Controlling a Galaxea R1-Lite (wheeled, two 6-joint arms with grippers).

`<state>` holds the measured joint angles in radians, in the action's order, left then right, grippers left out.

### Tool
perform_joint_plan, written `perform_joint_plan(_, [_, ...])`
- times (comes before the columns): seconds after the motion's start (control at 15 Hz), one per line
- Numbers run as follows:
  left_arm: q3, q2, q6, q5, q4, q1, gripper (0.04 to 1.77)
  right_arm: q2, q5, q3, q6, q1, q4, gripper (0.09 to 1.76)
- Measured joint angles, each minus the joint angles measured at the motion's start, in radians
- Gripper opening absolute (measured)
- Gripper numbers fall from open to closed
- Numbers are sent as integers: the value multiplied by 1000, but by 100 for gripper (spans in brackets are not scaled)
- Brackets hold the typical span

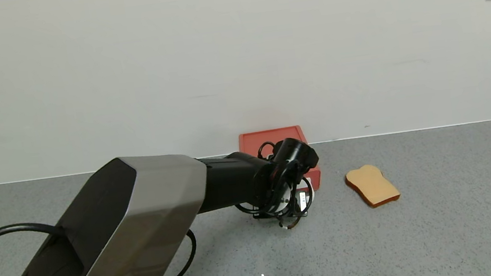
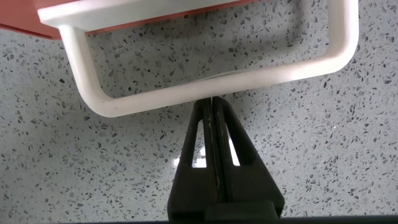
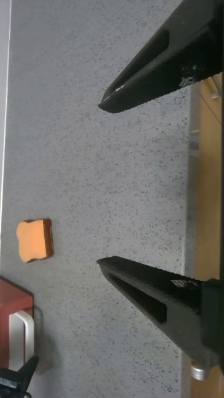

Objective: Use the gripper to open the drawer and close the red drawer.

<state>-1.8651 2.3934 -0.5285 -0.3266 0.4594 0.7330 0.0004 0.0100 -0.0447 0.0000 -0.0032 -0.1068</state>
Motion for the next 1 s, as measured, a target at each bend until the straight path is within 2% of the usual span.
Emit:
perform_joint_plan(0.2, [4,-4,-2,-1,16,3,11,0,0,0,0,0,0,170])
perform_joint_plan(0.47, [9,-57,-10,19,191,20,11,0,0,0,0,0,-1,170])
perform_joint_plan(0.6, [10,-102,-9,25,246,26,11,0,0,0,0,0,-1,170])
perform_joint_plan(0.8, [23,-189,28,26,262,22,11,0,0,0,0,0,-2,170])
perform_joint_plan(1.0, [79,-299,103,25,257,-15,11,0,0,0,0,0,-2,170])
